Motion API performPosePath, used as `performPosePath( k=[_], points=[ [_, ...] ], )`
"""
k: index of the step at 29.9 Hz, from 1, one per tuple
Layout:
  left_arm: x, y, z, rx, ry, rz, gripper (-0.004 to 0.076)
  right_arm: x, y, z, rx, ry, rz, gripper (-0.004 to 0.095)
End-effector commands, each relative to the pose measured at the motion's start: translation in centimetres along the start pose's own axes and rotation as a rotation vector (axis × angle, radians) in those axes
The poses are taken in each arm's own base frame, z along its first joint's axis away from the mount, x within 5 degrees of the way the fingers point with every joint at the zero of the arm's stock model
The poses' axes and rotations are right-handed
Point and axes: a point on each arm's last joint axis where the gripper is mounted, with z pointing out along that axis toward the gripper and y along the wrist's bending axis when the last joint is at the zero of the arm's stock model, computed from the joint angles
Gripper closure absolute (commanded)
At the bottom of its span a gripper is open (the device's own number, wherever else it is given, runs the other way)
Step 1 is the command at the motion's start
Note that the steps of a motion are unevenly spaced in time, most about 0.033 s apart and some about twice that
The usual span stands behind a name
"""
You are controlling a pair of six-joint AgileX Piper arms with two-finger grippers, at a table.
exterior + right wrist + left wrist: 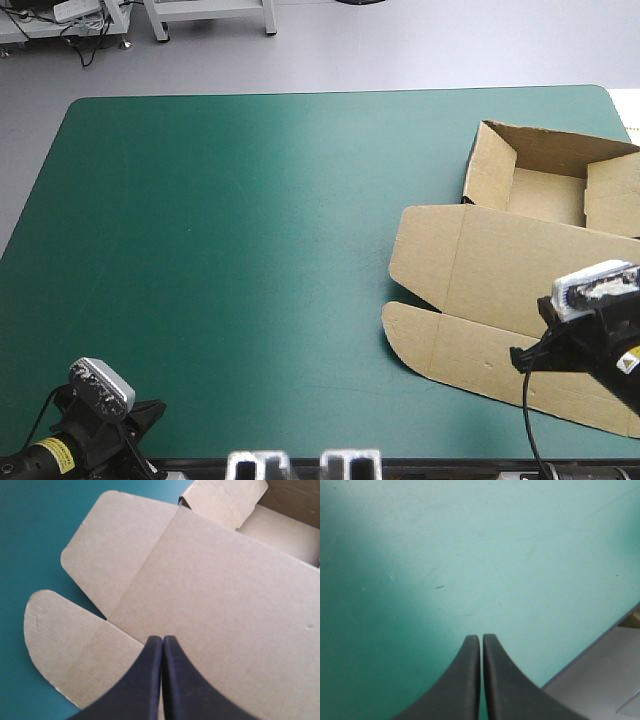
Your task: Fold the box
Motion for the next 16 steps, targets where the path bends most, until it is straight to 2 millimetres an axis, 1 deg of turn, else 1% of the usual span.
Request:
performPosePath(
  k=[1,6,9,13,16],
  points=[
    [-1.1,-0.1,-0.5,0.001,-0.123,0.002,0.0720,1.1,0.3,-0.4,0.026,-0.092,-0.008,0.0921],
    [-0.9,-0.1,-0.5,0.003,-0.107,0.009,0.0720,4.9,1.1,0.0,0.027,-0.115,0.003,0.0922],
    [-0.9,-0.1,-0.5,-0.001,-0.106,0.048,0.0720,6.6,1.5,0.2,0.034,-0.133,0.034,0.0921],
    [-0.8,-0.1,-0.5,-0.001,-0.105,0.052,0.0720,7.8,1.7,0.0,0.052,-0.168,0.031,0.0920],
    [-0.8,0.0,-0.4,-0.005,-0.107,0.053,0.0720,8.0,1.7,-0.3,0.066,-0.186,0.027,0.0921]
  ],
)
